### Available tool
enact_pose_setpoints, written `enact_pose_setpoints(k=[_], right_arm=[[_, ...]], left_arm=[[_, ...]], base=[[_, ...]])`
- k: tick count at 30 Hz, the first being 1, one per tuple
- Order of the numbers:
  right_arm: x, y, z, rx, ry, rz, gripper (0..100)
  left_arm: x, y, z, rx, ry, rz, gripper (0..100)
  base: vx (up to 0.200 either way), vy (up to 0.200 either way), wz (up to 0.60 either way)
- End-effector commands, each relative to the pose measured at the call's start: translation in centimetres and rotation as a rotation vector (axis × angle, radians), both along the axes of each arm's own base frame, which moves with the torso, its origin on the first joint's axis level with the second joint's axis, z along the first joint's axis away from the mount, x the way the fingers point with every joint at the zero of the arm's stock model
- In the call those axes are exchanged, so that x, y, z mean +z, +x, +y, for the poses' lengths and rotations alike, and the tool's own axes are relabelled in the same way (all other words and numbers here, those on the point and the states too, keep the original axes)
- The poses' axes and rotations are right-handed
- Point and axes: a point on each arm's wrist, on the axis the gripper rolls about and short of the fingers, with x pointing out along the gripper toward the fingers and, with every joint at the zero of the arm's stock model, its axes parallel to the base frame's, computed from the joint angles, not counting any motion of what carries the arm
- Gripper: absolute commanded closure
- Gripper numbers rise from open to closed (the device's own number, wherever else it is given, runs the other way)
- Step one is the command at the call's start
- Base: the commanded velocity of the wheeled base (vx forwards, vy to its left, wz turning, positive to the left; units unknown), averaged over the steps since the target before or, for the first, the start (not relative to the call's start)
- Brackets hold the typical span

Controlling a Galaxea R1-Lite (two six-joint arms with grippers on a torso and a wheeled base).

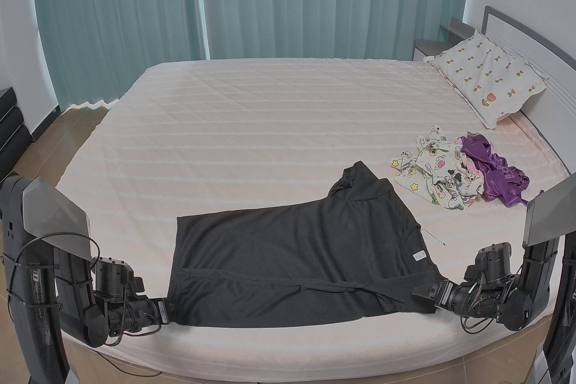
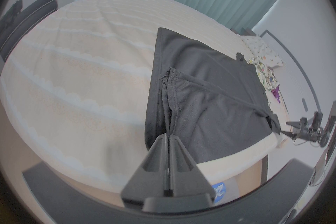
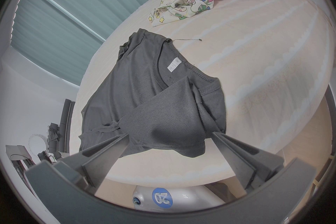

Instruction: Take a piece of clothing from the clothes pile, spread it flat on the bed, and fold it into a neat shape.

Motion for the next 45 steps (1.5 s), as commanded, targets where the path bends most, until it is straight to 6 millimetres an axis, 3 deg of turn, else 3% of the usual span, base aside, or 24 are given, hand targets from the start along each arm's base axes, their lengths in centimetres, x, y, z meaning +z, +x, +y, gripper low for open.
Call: enact_pose_setpoints(k=[1,11,12,20,25,32,37,45], right_arm=[[-0.1,0.0,0.0,0.003,-0.001,0.003,0],[-0.1,0.0,0.0,0.002,-0.001,0.003,0],[-0.1,0.0,0.0,0.002,0.000,0.002,0],[-0.1,0.1,-0.1,-0.004,-0.001,-0.001,0],[-0.1,0.3,0.0,-0.001,0.001,-0.006,0],[-0.1,0.5,0.1,0.006,0.002,-0.011,0],[-0.5,0.7,0.1,0.005,-0.001,-0.010,0],[-1.1,0.7,0.1,0.009,-0.010,0.004,0]], left_arm=[[-0.2,-0.9,0.4,-0.009,0.024,0.032,100],[-0.4,-1.1,0.7,-0.020,0.046,0.037,100],[-0.4,-1.1,0.7,-0.019,0.047,0.035,0],[0.6,-0.5,1.4,0.014,0.044,-0.016,0],[3.3,1.7,1.9,0.057,0.016,-0.171,0],[4.3,5.5,-0.6,0.058,-0.092,-0.222,0],[4.2,8.4,-1.7,0.061,-0.134,-0.183,0],[2.1,8.6,-2.2,0.027,-0.150,-0.127,0]], base=[[0.000,0.000,0.00],[0.000,0.000,0.00],[0.000,0.000,0.00],[0.000,0.000,0.00],[0.000,0.000,0.00],[0.000,0.000,0.00],[0.000,0.000,0.00],[0.000,0.000,0.00]])
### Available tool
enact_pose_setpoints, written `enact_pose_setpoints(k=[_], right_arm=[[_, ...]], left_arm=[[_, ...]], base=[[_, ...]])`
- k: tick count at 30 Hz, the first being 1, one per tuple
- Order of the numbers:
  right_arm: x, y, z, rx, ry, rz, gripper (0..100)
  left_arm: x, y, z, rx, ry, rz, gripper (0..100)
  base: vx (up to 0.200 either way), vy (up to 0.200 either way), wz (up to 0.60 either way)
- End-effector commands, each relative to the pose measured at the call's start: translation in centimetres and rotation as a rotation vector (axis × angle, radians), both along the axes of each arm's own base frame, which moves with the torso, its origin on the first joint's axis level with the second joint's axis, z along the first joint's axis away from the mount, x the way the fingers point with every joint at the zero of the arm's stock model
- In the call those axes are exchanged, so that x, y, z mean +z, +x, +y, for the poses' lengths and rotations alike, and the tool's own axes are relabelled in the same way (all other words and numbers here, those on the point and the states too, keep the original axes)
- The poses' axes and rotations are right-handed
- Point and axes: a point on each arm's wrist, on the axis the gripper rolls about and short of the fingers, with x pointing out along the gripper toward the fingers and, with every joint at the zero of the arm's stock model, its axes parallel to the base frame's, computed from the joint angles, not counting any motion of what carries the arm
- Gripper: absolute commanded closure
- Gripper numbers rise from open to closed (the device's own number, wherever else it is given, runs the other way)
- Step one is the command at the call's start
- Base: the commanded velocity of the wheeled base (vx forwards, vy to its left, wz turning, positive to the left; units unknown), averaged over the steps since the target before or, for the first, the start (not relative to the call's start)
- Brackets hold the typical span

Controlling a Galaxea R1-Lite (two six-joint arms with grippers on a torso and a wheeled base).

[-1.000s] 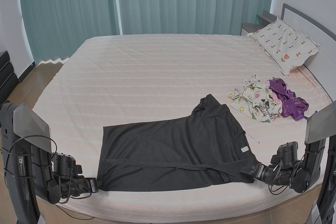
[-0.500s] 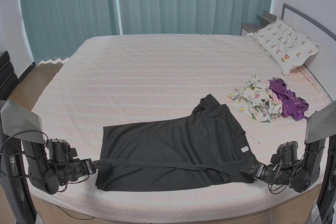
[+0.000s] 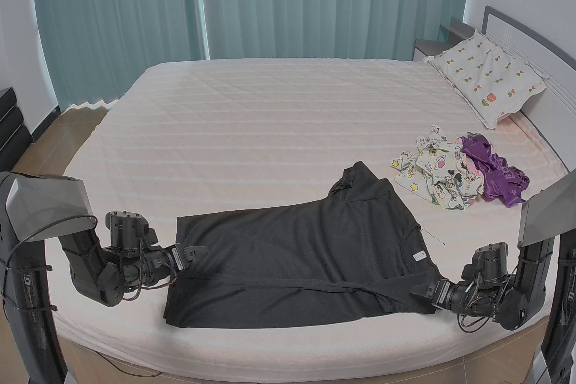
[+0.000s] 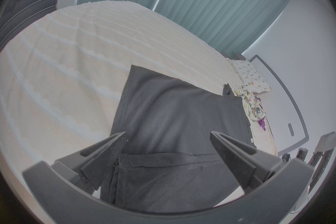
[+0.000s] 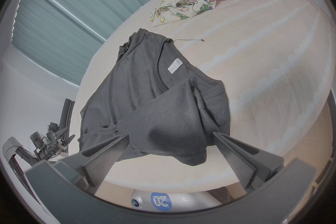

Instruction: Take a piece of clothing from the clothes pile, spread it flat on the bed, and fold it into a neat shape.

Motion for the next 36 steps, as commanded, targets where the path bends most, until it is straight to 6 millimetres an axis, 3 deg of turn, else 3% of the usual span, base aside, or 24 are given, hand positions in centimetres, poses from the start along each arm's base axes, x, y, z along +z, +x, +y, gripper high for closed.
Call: enact_pose_setpoints(k=[1,5,35,36], right_arm=[[-0.5,0.0,0.0,0.007,-0.009,0.015,0],[-0.6,-0.1,0.0,0.010,-0.012,0.018,0],[-0.3,0.1,-0.2,0.022,0.007,-0.009,0],[-0.3,0.1,-0.2,0.022,0.007,-0.009,0]], left_arm=[[-1.5,0.1,-0.3,-0.024,0.012,0.032,0],[-2.1,-0.8,-0.1,-0.066,0.047,0.053,0],[-4.4,-1.2,1.0,-0.131,0.110,0.031,0],[-4.4,-1.2,1.0,-0.131,0.110,0.031,100]], base=[[0.000,0.000,0.00],[0.000,0.000,0.00],[0.000,0.000,0.00],[0.000,0.000,0.00]])
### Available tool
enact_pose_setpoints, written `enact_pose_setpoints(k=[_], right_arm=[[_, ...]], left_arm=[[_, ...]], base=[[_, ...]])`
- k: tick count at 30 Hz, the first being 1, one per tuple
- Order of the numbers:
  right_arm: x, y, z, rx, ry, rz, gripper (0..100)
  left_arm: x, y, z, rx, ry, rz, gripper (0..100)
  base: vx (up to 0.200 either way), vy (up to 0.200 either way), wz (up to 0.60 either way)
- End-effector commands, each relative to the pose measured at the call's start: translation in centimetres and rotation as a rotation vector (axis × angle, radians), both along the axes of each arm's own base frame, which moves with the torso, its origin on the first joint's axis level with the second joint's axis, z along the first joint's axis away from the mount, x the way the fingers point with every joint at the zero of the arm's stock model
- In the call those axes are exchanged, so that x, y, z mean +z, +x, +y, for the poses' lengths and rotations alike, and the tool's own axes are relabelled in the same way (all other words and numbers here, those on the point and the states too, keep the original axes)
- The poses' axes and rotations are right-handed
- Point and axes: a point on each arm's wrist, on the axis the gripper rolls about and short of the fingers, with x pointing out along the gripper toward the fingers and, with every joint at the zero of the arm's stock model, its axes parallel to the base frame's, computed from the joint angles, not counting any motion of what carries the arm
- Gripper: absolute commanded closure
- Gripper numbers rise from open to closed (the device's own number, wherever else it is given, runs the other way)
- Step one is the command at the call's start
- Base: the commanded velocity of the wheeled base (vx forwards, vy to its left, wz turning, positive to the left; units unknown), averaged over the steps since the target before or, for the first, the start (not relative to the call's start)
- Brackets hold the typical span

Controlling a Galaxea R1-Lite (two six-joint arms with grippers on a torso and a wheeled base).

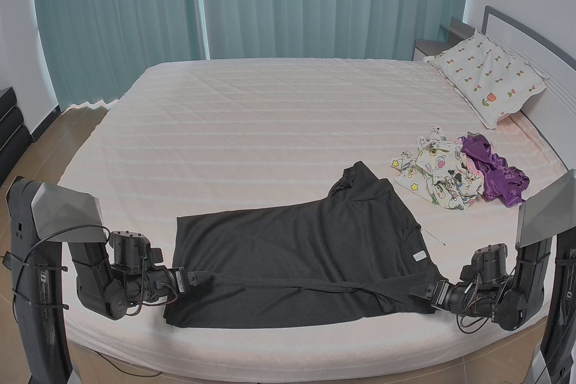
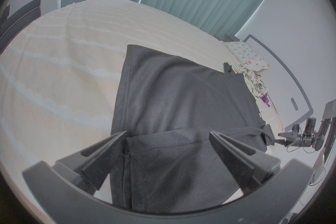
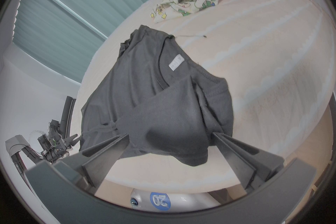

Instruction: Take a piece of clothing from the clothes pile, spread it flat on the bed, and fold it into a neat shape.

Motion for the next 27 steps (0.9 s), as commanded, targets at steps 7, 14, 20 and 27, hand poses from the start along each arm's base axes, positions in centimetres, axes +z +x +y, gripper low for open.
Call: enact_pose_setpoints(k=[7,14,20,27], right_arm=[[0.8,0.6,-0.4,-0.020,0.013,-0.086,0],[0.8,2.9,-1.2,0.000,-0.043,-0.183,0],[-1.2,5.7,-2.3,0.078,-0.056,-0.224,0],[-3.7,6.0,-2.7,0.173,-0.054,-0.202,0]], left_arm=[[-0.6,-0.2,0.6,0.011,0.006,0.017,100],[-0.3,0.0,0.8,0.025,-0.006,-0.015,100],[-0.2,-0.3,0.8,0.043,-0.026,-0.020,100],[-0.2,-0.3,0.8,0.044,-0.030,-0.020,100]], base=[[0.000,0.000,0.00],[0.000,0.000,0.00],[0.000,0.000,0.00],[0.000,0.000,0.00]])
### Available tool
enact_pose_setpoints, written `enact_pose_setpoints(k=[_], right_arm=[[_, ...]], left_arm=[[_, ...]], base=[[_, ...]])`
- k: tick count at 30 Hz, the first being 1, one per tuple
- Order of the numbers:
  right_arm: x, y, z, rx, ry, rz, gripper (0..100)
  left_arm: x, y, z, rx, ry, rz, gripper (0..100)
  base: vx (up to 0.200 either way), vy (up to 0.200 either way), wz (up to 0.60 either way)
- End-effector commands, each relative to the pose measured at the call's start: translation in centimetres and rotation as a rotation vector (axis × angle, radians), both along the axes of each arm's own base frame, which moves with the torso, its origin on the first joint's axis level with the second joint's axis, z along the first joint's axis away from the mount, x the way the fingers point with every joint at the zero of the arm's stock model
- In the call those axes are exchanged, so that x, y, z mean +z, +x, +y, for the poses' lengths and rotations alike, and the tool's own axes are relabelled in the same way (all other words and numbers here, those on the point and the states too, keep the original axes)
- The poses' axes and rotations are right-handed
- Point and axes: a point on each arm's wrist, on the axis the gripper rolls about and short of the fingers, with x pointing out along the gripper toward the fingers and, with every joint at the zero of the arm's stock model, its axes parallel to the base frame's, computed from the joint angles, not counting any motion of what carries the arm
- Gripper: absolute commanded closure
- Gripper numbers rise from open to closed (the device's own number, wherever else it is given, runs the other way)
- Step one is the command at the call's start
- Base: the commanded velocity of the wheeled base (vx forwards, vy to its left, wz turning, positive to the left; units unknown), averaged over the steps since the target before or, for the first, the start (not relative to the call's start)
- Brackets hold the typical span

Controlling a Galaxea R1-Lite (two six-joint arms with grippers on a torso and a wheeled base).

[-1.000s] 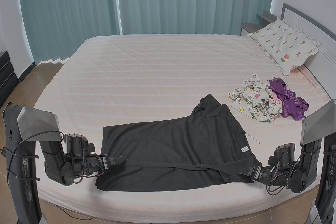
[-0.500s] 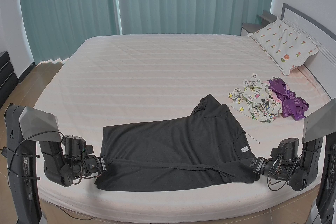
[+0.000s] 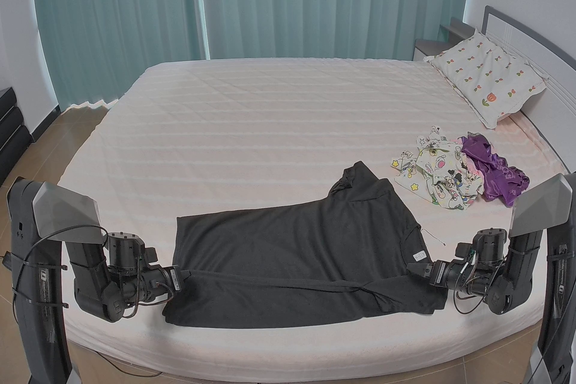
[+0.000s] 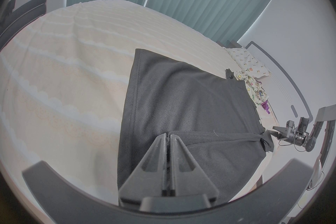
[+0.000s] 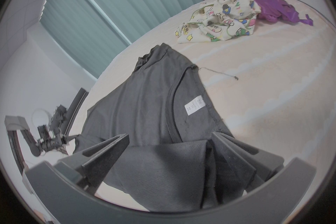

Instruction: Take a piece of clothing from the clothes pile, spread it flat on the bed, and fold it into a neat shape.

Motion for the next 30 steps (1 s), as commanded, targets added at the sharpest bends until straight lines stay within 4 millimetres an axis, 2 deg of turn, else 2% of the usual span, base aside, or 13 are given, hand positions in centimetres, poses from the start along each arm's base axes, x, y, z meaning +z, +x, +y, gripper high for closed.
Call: enact_pose_setpoints(k=[1,9,10,21,30], right_arm=[[-2.4,0.4,-0.6,0.049,-0.003,0.028,0],[-2.3,0.0,-0.6,0.101,0.031,0.013,0],[-2.3,-0.1,-0.6,0.100,0.032,0.013,100],[-1.8,-0.2,-1.1,0.079,0.040,-0.037,100],[-0.4,0.8,-1.3,0.043,0.074,-0.098,100]], left_arm=[[-0.1,-0.1,0.0,0.000,-0.001,0.004,100],[-0.6,-0.1,0.0,0.001,0.000,0.018,100],[-0.6,-0.1,0.0,0.002,0.001,0.016,100],[-0.9,0.0,0.2,0.012,0.007,0.023,100],[-0.9,-0.1,0.5,0.024,0.008,0.028,100]], base=[[0.000,0.000,0.00],[0.000,0.000,0.00],[0.000,0.000,0.00],[0.000,0.000,0.00],[0.000,0.000,0.00]])
